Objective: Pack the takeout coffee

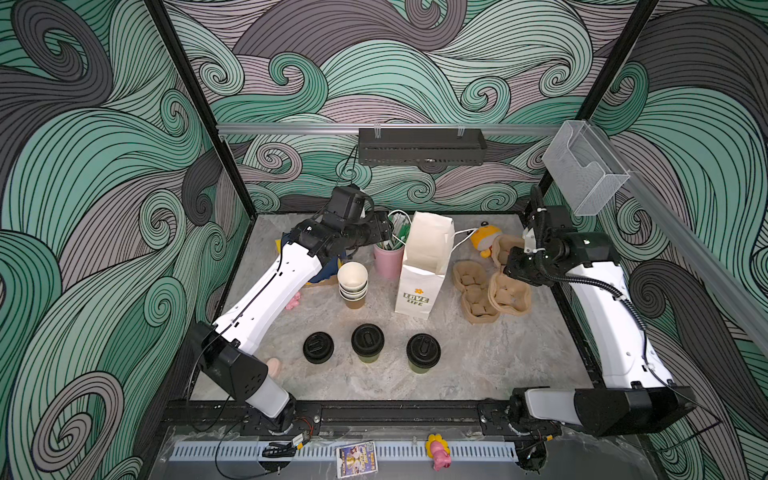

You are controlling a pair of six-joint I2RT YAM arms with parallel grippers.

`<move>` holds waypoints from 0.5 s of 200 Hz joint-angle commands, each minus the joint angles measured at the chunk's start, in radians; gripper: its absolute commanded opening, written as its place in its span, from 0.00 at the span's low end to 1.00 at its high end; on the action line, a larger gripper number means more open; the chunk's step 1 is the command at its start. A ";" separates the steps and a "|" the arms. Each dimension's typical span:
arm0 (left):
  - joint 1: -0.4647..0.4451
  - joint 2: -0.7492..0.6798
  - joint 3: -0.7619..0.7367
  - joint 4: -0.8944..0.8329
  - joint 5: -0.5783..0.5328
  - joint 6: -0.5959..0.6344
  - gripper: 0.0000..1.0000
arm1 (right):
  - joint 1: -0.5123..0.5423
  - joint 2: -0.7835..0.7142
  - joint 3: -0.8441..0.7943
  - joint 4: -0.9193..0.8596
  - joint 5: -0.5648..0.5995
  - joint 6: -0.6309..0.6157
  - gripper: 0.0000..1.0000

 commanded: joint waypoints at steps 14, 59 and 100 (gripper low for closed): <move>0.012 0.030 0.047 0.018 0.131 0.039 0.86 | -0.001 -0.020 0.166 -0.168 -0.041 0.025 0.24; 0.015 0.038 0.036 0.037 0.162 0.031 0.86 | 0.001 0.041 0.134 -0.093 -0.046 -0.005 0.24; 0.018 0.004 -0.017 0.062 0.157 0.019 0.86 | 0.001 0.131 -0.037 0.106 -0.063 -0.100 0.24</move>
